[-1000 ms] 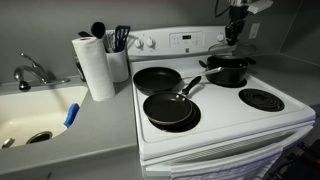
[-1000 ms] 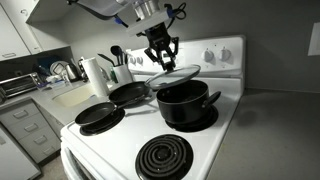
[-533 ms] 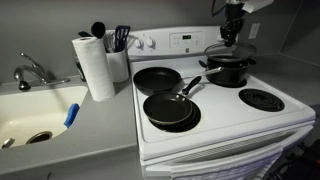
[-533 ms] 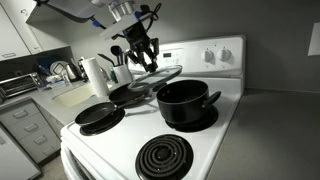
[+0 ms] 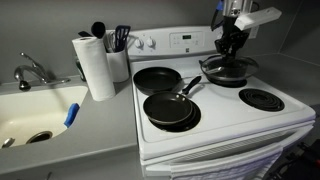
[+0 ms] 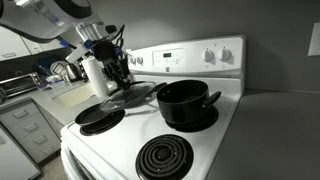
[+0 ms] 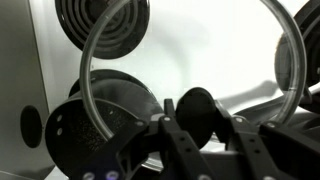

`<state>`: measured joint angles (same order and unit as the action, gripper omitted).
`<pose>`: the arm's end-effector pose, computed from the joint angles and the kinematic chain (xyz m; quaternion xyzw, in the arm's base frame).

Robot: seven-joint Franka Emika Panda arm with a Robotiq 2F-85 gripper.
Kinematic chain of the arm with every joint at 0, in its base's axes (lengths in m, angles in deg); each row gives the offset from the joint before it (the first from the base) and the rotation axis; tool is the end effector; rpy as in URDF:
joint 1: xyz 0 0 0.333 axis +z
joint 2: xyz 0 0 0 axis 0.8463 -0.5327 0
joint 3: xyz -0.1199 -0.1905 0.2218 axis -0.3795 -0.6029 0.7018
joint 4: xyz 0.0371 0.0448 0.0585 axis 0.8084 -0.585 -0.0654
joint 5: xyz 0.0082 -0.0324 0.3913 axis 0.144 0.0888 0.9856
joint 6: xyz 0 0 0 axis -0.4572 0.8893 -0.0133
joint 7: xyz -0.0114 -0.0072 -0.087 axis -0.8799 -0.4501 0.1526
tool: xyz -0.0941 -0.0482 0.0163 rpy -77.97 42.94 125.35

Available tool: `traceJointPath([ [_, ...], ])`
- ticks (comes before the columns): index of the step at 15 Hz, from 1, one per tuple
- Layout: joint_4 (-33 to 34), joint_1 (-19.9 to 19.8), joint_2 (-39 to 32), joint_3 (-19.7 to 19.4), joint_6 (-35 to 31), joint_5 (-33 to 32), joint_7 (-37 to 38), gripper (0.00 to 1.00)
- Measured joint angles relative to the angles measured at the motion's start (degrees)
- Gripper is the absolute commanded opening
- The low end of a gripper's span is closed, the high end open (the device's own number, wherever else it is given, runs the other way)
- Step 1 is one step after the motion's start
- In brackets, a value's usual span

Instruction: Take the lid from the black pot and put it on the stove

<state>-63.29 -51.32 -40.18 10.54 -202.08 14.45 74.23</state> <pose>0.5212 0.0951 0.4810 0.9902 -0.0895 0.0407 0.0992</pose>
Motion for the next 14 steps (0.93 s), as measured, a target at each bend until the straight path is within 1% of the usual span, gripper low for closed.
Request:
traceJointPath([
  [3,-8.2,0.0,3.6,0.6,-7.7,0.9,7.0,0.14],
  [5,-13.8,-0.1,5.2,0.6,-14.6,1.4,11.1,0.14],
  [8,-19.6,-0.4,5.8,0.6,-23.5,2.5,13.8,0.14],
  [10,-21.7,-0.5,5.8,0.6,-26.6,3.0,13.9,0.14],
  [14,-23.3,-0.7,5.9,0.6,-28.9,3.3,13.9,0.14],
])
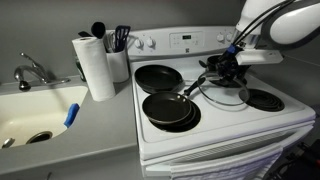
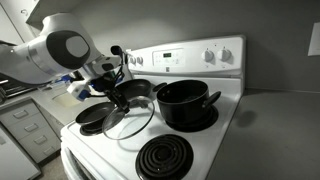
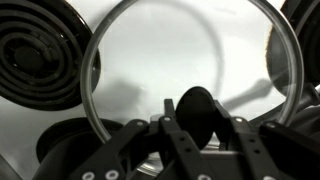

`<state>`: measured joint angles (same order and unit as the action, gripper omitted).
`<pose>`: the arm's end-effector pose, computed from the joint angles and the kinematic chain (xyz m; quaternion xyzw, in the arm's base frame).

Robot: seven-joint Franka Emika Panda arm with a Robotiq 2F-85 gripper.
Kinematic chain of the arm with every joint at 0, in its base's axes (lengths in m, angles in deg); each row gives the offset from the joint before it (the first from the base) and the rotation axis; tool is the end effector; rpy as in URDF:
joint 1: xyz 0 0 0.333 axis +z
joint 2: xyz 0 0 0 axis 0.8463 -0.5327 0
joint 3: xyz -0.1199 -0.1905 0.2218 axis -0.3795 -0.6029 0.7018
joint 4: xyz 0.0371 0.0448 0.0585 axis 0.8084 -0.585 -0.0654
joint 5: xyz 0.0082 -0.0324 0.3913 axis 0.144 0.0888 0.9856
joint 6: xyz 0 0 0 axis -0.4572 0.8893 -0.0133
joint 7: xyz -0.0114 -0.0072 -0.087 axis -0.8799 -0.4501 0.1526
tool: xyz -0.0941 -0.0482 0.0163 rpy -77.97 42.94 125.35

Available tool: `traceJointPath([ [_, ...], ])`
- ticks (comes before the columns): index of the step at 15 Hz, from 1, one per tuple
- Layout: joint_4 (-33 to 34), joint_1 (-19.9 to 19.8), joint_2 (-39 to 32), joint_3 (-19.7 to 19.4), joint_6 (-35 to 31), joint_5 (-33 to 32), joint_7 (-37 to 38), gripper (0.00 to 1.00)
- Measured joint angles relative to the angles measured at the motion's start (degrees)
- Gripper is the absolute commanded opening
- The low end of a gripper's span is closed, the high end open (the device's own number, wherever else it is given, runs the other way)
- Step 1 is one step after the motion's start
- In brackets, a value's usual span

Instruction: Take the lid from the black pot and put it on the stove

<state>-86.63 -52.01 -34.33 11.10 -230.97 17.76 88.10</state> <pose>0.4664 0.0967 0.3896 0.9734 -0.1927 0.1228 0.0146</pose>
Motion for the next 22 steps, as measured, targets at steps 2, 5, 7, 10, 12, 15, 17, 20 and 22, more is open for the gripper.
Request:
traceJointPath([
  [2,-0.1,-0.1,0.0,0.0,-0.2,0.0,0.0,0.14],
  [5,-0.1,-0.3,0.4,0.0,-0.2,-0.4,-0.1,0.14],
  [7,-0.1,-0.5,0.8,0.0,-0.2,-0.8,-0.5,0.14],
  [10,0.3,-0.9,1.6,0.0,0.3,-0.4,-2.5,0.14],
  [12,0.7,-1.0,2.3,-0.1,0.9,0.5,-5.0,0.14],
  [15,2.0,-1.2,3.4,-0.2,3.2,1.5,-8.7,0.14],
  [17,3.1,-1.3,4.0,-0.2,5.9,2.2,-10.9,0.14],
  [20,5.7,-1.2,4.6,-0.2,13.4,5.8,-15.8,0.14],
  [22,7.5,-1.1,5.3,-0.1,18.1,7.8,-18.4,0.14],
])
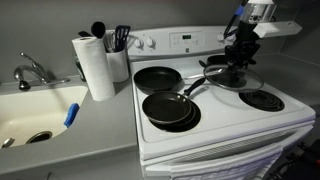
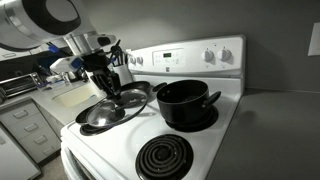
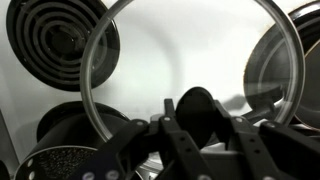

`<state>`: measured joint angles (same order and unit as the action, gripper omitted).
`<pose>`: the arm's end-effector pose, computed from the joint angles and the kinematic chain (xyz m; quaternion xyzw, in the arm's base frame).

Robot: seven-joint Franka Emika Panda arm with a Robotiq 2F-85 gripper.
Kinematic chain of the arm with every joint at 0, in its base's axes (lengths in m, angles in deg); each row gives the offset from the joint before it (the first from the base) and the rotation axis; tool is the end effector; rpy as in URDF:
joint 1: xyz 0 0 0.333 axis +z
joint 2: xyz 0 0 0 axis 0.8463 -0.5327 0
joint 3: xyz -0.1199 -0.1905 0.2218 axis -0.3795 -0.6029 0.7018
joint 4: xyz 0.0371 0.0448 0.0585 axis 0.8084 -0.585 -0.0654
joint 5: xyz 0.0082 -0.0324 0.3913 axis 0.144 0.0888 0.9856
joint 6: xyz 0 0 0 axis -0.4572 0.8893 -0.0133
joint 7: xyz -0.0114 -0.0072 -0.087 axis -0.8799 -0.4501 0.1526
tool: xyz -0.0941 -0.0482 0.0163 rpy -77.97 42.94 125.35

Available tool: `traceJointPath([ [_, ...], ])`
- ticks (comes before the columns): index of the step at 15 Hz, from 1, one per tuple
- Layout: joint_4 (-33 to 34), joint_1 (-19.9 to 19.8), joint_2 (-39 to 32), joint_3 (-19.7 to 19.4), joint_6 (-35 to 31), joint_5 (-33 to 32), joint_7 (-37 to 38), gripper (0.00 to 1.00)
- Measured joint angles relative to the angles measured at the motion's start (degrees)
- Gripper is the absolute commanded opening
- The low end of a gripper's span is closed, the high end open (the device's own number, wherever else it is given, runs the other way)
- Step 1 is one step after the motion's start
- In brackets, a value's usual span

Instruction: Take the lid from the black pot and put it on the stove

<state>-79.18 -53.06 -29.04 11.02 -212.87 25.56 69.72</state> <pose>0.4615 0.0861 0.4614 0.9931 -0.0982 0.0630 0.0095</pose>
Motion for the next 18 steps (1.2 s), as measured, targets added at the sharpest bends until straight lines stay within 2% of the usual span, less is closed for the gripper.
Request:
traceJointPath([
  [4,1.5,0.2,0.8,0.0,4.5,3.1,-2.3,0.14],
  [8,0.7,0.4,0.6,-0.2,4.9,12.1,-6.8,0.14],
  [12,-1.2,0.4,-1.0,-1.2,5.9,17.6,-10.6,0.14],
  [15,-1.8,0.3,-3.0,-2.1,7.8,18.3,-12.4,0.14],
  [18,-1.6,0.1,-5.0,-2.2,9.3,15.1,-12.3,0.14],
])
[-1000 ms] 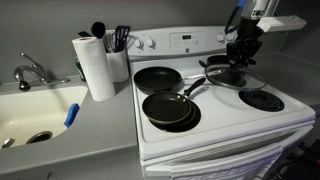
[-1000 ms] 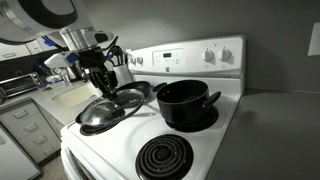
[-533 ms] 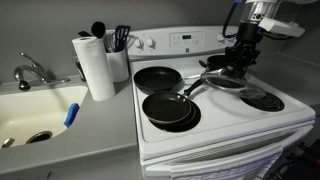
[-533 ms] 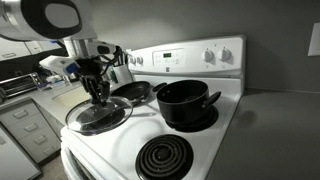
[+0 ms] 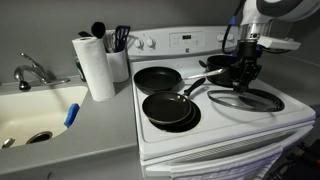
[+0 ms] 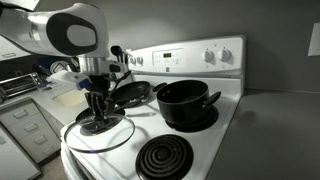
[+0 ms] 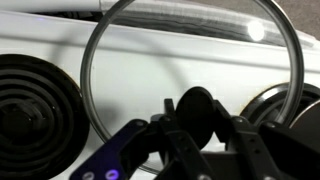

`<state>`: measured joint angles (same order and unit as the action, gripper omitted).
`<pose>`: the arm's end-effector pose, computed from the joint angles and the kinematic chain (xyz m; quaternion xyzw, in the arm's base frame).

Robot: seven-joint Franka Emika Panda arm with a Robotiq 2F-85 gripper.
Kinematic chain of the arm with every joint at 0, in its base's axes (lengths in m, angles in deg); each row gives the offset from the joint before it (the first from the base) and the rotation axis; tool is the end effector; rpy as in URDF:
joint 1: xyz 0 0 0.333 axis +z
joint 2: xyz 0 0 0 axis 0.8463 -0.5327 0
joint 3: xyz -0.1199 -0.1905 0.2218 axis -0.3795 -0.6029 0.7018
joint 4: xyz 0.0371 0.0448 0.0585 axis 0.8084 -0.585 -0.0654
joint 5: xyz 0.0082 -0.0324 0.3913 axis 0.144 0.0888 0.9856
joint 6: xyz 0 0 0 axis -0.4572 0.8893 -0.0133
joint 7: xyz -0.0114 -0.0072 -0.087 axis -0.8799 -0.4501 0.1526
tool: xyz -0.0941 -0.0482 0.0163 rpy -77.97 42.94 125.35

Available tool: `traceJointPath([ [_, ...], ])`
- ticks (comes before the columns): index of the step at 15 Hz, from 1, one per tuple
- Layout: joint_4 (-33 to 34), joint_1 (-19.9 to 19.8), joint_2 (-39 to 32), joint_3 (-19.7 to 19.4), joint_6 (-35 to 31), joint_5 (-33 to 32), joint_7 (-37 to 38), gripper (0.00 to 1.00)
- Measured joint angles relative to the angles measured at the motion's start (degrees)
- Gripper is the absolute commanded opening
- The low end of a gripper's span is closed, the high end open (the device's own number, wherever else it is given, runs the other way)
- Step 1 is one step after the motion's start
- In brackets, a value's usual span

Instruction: Take the lid from the black pot and put it on the stove

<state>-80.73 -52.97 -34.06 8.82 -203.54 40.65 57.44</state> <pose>0.4477 0.0805 0.3962 -0.9895 0.0738 0.0938 0.0818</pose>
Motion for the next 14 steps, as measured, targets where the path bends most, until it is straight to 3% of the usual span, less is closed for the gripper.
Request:
traceJointPath([
  [6,0.6,0.0,-3.4,0.5,-1.9,-14.1,5.7,0.14],
  [14,0.2,-0.2,-5.3,0.5,-15.1,-14.6,11.3,0.14],
])
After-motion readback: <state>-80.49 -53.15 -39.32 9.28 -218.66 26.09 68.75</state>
